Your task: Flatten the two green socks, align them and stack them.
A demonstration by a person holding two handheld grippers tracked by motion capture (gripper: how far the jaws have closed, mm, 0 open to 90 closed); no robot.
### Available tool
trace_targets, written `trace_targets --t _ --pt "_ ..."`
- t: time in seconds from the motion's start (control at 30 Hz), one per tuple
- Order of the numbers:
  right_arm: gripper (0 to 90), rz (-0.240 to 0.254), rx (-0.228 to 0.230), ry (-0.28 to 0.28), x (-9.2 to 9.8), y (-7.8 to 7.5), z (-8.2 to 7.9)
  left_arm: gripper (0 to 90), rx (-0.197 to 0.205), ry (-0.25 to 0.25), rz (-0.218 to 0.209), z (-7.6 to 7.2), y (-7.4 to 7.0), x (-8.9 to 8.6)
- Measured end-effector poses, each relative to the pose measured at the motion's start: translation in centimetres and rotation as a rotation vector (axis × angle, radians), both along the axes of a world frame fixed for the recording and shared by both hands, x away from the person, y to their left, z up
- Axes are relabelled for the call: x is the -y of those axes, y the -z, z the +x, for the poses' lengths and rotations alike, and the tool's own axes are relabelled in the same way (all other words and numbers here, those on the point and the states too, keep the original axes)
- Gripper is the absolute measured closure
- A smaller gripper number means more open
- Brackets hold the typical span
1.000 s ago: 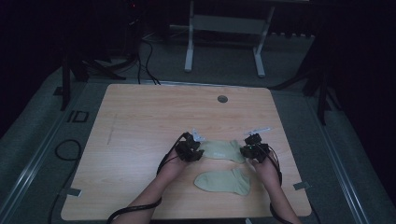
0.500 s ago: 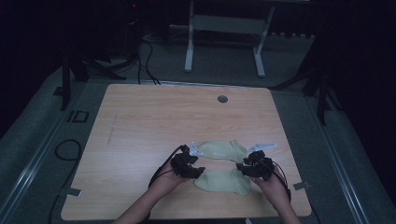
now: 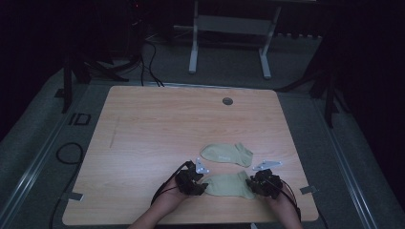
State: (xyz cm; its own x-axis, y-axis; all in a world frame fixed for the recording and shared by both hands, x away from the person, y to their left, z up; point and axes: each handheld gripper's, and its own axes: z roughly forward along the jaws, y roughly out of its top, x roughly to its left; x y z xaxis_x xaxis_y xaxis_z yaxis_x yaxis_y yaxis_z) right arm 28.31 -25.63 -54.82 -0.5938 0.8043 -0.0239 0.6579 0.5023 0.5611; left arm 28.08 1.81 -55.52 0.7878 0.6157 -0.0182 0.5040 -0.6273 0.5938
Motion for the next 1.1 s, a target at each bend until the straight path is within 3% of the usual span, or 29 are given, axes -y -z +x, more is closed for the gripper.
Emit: trace_targets --t 0.1,0.2,0.27,0.43,0.63,0.8,0.93,1.1 --pt "82.5 -0.011 0.018 -0.002 -0.3 0.1 -0.2 63.5 0.003 0.003 -0.003 -0.1 0.0 0.1" --pt "85.0 -0.026 0.023 -0.003 -0.5 0.0 -0.3 79.7 -0.014 0.007 -0.031 -0.1 0.1 0.1" --pt "85.8 -0.027 0.021 -0.001 -0.6 0.0 -0.3 85.9 0.004 0.011 -0.021 -0.3 0.1 0.2" --pt "86.0 -0.017 0.029 -0.006 -0.6 -0.7 -0.5 87.1 0.010 -0.007 -0.046 -0.1 -0.5 -0.2" --pt "86.0 0.013 0.069 0.001 -0.4 -2.8 0.5 87.2 0.043 -0.033 -0.075 1.1 -2.7 -0.9" --pt "86.0 0.032 0.092 0.026 -0.3 -4.6 2.6 87.2 0.063 -0.054 -0.073 3.1 -4.3 -1.0" --pt "86.0 0.034 0.087 0.044 -0.4 -5.4 4.6 87.2 0.084 -0.068 -0.041 4.7 -5.0 -0.8" --pt "86.0 0.036 0.069 0.064 -0.5 -5.7 6.7 87.2 0.066 -0.093 -0.038 6.8 -5.2 -0.9"
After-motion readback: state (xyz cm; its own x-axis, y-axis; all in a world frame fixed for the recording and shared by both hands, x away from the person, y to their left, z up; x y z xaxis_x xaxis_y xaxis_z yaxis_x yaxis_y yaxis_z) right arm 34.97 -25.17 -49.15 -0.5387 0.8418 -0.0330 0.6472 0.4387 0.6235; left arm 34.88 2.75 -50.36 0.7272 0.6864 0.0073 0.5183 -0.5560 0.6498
